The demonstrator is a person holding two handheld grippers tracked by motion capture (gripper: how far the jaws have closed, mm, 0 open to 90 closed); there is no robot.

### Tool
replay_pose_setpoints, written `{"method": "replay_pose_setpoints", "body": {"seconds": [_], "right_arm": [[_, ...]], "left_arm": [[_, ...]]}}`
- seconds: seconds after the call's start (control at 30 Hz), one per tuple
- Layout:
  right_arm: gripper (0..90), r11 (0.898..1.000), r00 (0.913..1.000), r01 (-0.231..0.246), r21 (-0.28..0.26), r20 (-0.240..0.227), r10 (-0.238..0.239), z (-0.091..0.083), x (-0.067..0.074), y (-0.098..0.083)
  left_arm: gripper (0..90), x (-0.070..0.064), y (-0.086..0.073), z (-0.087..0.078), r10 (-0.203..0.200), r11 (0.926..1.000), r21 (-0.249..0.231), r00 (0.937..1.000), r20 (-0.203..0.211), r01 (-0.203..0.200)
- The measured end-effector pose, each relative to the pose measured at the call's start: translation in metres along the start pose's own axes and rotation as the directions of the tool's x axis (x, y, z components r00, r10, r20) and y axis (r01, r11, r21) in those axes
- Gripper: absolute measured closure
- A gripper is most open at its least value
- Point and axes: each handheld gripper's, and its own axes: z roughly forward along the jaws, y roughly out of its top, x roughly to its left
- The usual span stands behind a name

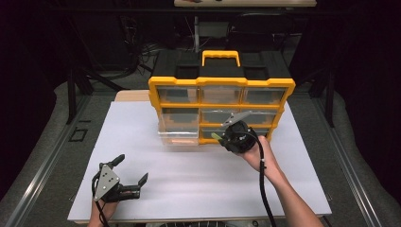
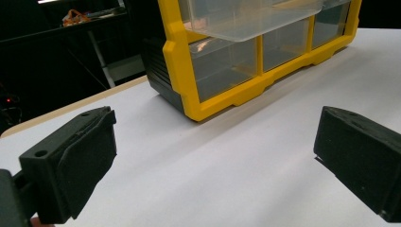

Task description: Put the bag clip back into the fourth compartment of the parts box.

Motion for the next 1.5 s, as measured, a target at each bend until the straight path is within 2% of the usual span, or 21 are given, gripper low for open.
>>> {"method": "replay_pose_setpoints", "body": {"seconds": [0.13, 0.23, 0.83, 1.5], "right_arm": [[80.3, 1.000, 0.9998, 0.014, -0.002, -0.010, -0.014, -0.005, 0.000, 0.006], [80.3, 1.000, 0.9996, -0.002, -0.008, -0.028, 0.002, -0.006, -0.004, 0.008], [80.3, 0.999, 0.9985, 0.047, -0.007, -0.027, -0.047, -0.021, -0.006, 0.029], [80.3, 0.998, 0.9976, 0.066, -0.014, -0.020, -0.067, -0.029, -0.008, 0.047]], "left_arm": [[0.2, 0.000, 0.000, 0.000, 0.001, 1.0000, 0.001, 1.0000, -0.001, -0.001], [0.2, 0.000, 0.000, 0.000, 0.000, 1.0000, 0.001, 1.0000, 0.001, 0.000], [0.3, 0.000, 0.000, 0.001, -0.003, 1.0000, 0.004, 1.0000, 0.002, 0.003], [0.3, 0.000, 0.000, 0.001, -0.003, 1.0000, 0.004, 1.0000, 0.002, 0.003]]}}
